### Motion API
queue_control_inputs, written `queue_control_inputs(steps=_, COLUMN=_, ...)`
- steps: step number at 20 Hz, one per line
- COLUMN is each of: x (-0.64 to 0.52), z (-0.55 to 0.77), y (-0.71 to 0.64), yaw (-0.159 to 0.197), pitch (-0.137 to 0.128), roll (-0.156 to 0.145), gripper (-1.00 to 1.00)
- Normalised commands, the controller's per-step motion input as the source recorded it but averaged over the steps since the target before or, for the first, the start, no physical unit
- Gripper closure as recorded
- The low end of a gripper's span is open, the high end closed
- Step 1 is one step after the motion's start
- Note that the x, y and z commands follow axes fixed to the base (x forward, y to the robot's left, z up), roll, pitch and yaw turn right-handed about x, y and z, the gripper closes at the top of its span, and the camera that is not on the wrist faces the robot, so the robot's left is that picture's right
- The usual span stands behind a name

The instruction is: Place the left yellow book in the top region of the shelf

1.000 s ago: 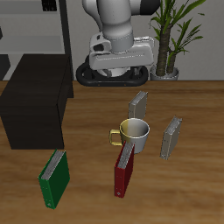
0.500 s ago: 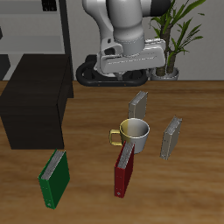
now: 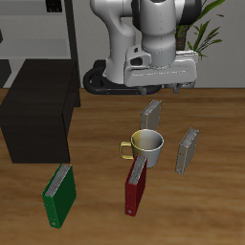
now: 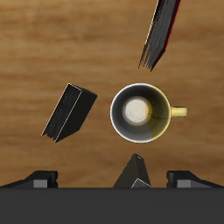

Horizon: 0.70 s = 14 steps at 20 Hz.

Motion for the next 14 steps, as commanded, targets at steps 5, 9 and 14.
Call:
queue_control_inputs(steps=5, x=0.21, z=-0.14, y=0.34, yaw=-0.035, pitch=-0.021, roll=-0.067, gripper=-1.0)
queue_control_inputs(steps=9, x=0.12, z=-0.13, y=0.46, yaw=-0.009, pitch=-0.086, roll=0.004, gripper=-1.0)
queue_control_inputs(steps=14, x=0.14, z=-0.22, y=0.37, yaw=-0.039, pitch=-0.019, roll=0.039, gripper=-1.0)
